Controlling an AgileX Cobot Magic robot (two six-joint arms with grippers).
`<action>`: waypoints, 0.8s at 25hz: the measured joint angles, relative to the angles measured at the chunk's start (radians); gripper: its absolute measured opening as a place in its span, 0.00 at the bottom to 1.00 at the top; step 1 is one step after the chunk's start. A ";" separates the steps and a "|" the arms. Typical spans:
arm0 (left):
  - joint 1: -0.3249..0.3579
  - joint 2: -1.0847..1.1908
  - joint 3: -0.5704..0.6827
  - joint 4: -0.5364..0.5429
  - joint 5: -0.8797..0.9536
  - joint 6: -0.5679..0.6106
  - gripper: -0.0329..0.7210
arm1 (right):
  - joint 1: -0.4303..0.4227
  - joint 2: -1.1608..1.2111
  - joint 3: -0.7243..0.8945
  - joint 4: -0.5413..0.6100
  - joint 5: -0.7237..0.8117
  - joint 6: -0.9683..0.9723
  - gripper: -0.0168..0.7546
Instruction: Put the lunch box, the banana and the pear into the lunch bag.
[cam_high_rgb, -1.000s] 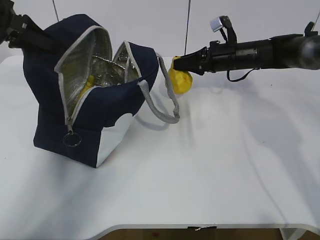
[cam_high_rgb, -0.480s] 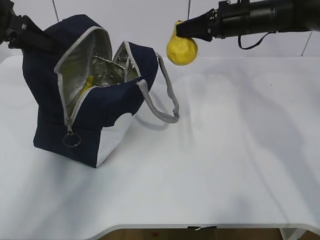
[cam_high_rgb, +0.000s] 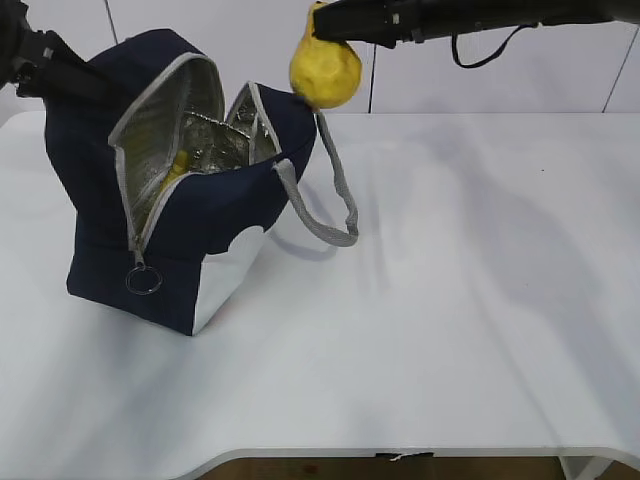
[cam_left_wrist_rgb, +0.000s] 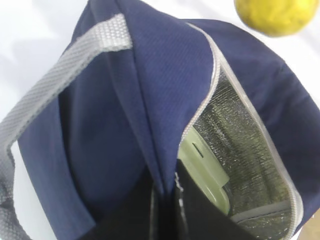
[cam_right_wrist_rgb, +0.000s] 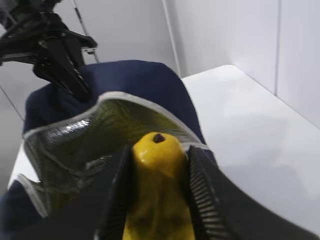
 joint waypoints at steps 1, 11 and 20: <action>0.000 0.000 0.000 0.000 0.000 0.000 0.04 | 0.014 0.000 0.000 0.002 0.000 0.004 0.38; 0.000 0.000 0.000 0.000 0.000 0.000 0.04 | 0.170 0.000 0.000 0.000 0.002 0.015 0.38; 0.000 0.000 0.000 0.000 -0.002 0.000 0.04 | 0.234 0.013 0.000 -0.056 -0.007 0.059 0.38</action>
